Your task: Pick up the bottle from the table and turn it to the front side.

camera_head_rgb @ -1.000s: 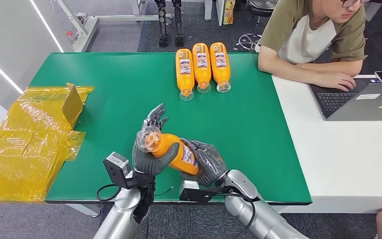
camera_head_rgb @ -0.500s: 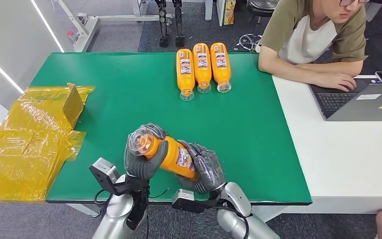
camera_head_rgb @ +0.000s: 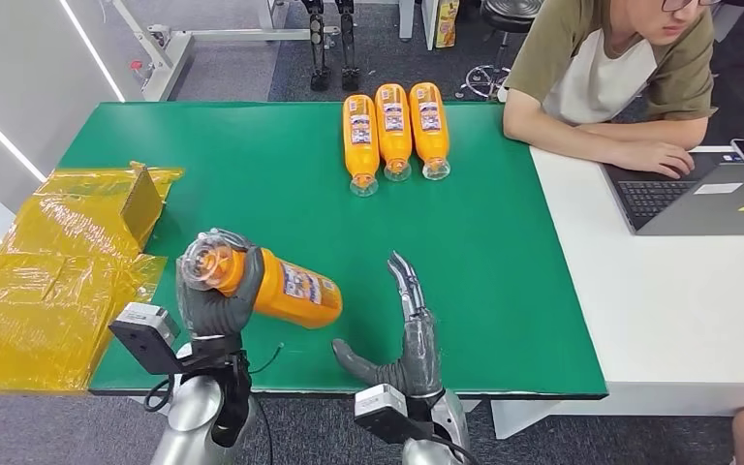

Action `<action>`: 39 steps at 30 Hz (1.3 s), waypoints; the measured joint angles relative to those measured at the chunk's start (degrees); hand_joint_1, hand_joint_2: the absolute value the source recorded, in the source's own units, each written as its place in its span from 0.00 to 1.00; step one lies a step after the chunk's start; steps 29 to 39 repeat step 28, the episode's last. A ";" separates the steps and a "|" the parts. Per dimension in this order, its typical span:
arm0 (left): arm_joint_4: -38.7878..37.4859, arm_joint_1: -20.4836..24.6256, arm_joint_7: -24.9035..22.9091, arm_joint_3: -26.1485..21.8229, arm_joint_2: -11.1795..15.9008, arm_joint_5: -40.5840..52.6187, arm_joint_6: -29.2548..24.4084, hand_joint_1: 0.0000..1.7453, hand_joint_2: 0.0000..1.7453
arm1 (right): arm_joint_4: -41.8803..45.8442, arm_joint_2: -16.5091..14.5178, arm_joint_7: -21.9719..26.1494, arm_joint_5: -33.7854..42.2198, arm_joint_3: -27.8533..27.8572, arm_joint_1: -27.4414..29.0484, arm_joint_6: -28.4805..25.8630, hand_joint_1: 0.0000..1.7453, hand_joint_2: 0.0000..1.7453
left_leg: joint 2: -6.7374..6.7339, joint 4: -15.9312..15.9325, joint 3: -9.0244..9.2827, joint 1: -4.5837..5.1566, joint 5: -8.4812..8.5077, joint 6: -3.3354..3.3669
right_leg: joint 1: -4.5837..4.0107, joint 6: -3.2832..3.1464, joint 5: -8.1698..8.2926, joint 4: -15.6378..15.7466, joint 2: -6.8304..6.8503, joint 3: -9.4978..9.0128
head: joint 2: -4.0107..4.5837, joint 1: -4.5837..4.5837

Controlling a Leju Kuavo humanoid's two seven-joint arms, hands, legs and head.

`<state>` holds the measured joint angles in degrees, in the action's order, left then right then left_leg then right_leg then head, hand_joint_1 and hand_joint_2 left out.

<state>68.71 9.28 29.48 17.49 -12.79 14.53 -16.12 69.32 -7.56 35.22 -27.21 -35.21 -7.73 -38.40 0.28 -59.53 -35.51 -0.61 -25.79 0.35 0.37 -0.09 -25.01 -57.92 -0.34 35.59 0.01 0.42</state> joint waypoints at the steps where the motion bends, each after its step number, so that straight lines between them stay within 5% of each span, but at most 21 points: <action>1: 0.66 1.28 -1.31 -1.42 1.42 5.17 -5.60 1.00 1.00 | 1.44 -0.35 0.05 0.45 0.78 1.27 0.01 0.00 1.00 | -0.01 0.00 0.01 -0.01 0.01 -0.02 | 0.00 -0.02 0.02 -0.01 0.00 0.01 | 0.00 0.00; 3: 1.57 4.95 -4.75 -4.55 4.95 17.79 -18.03 1.00 1.00 | 4.61 -1.03 -0.16 1.25 2.55 3.94 0.02 0.00 1.00 | -0.01 -0.01 0.02 -0.02 0.06 -0.05 | -0.01 -0.05 0.05 -0.02 0.00 0.01 | 0.00 0.00; 5: -0.56 8.64 -7.09 -5.34 7.05 24.16 -21.69 1.00 1.00 | 5.77 -1.12 -0.85 0.93 3.24 4.57 0.02 0.00 1.00 | 0.07 -0.01 0.02 -0.02 0.12 -0.05 | -0.01 -0.05 0.05 -0.04 0.07 0.00 | -0.01 0.01; 13: -22.57 28.14 -18.75 -8.81 14.58 53.56 -23.67 1.00 1.00 | 10.24 -1.41 -2.40 -0.47 5.28 6.64 0.10 0.00 1.00 | -0.04 -0.01 0.04 -0.03 0.29 -0.21 | -0.01 -0.18 0.23 -0.09 -0.05 0.05 | -0.01 0.02; 17: -34.09 34.38 -26.59 -8.68 16.80 62.30 -21.58 1.00 1.00 | 11.75 -1.44 -2.71 -0.82 5.71 7.25 0.26 0.00 1.00 | -0.15 0.00 0.06 -0.02 0.29 -0.22 | -0.01 -0.20 0.25 -0.09 -0.18 0.07 | -0.01 0.01; 27: -47.51 34.25 -41.59 -3.05 18.09 74.88 -12.45 1.00 1.00 | 14.20 -1.58 -3.71 -1.70 6.31 8.15 0.46 0.00 1.00 | -0.20 0.01 0.01 -0.01 0.24 -0.24 | 0.00 -0.18 0.22 -0.07 -0.23 0.11 | -0.01 0.02; 39: -47.83 34.02 -41.95 -2.69 18.15 74.99 -12.23 1.00 1.00 | 14.26 -1.58 -3.76 -1.78 6.32 8.16 0.48 0.00 1.00 | -0.20 0.01 0.01 -0.01 0.23 -0.24 | 0.00 -0.18 0.22 -0.07 -0.23 0.12 | -0.01 0.01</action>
